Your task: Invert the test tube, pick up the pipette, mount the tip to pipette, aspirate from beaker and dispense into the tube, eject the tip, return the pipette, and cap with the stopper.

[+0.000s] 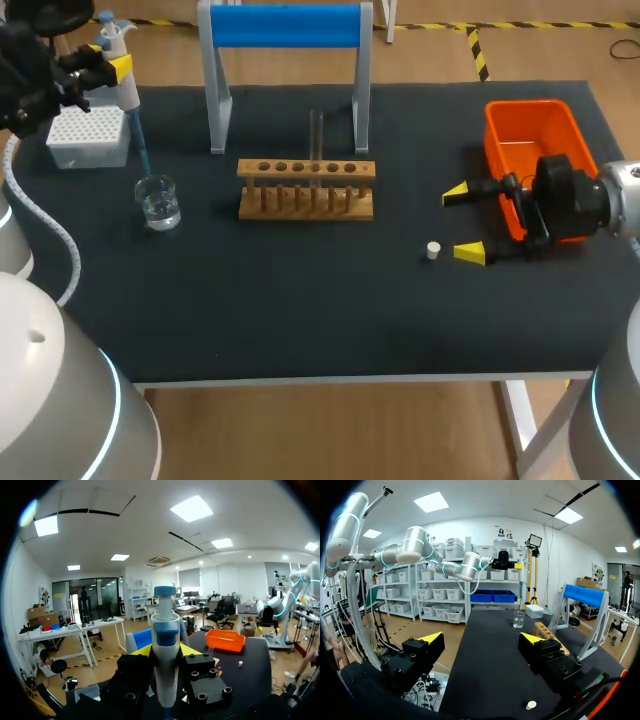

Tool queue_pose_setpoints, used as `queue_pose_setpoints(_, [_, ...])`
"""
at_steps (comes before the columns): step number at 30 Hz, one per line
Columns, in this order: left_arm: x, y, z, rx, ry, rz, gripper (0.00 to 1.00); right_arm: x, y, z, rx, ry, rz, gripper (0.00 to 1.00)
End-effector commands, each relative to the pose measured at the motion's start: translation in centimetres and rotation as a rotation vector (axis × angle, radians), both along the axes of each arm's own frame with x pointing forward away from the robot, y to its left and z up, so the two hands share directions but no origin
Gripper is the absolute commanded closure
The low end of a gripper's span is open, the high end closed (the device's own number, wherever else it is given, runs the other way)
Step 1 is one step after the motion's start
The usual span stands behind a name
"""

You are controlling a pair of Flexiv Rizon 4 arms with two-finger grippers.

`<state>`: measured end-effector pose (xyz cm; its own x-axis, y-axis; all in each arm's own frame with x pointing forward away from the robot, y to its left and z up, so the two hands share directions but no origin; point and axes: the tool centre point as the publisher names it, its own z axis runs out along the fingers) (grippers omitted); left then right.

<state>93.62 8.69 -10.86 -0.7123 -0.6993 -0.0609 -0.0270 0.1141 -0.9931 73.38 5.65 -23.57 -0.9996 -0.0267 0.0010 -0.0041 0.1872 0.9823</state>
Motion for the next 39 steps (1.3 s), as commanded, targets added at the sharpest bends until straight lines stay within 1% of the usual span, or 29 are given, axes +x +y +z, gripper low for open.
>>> queue_pose_setpoints(1, [-0.1, 0.0, -0.1, -0.008, -0.006, 0.006, 1.0, -0.1, -0.1, 0.1, -0.003, -0.001, -0.001, 0.0])
queue_pose_setpoints(25, [-0.1, 0.0, -0.1, -0.008, -0.006, 0.006, 1.0, -0.1, -0.1, 0.1, -0.003, -0.001, -0.001, 0.0])
queue_pose_setpoints(28, [-0.1, 0.0, -0.1, -0.008, -0.006, 0.006, 1.0, 0.0, 0.9, -0.2, 0.006, 0.005, -0.006, 0.0])
queue_pose_setpoints(31, [-0.1, 0.0, -0.1, -0.008, -0.006, 0.006, 1.0, 0.4, 2.1, -0.8, -0.007, 0.018, -0.036, 0.0])
queue_pose_setpoints(34, [-0.1, 0.0, -0.1, -0.008, -0.006, 0.006, 1.0, 0.8, 3.6, -1.4, -0.042, 0.027, -0.062, 0.0])
queue_pose_setpoints(37, [-0.1, 0.0, -0.1, -0.008, -0.006, 0.006, 1.0, 1.1, 5.6, -1.8, -0.081, 0.021, -0.086, 0.0])
queue_pose_setpoints(39, [-0.1, 0.0, -0.1, -0.008, -0.006, 0.006, 1.0, 1.2, 7.2, -1.9, -0.132, -0.011, -0.108, 0.0])
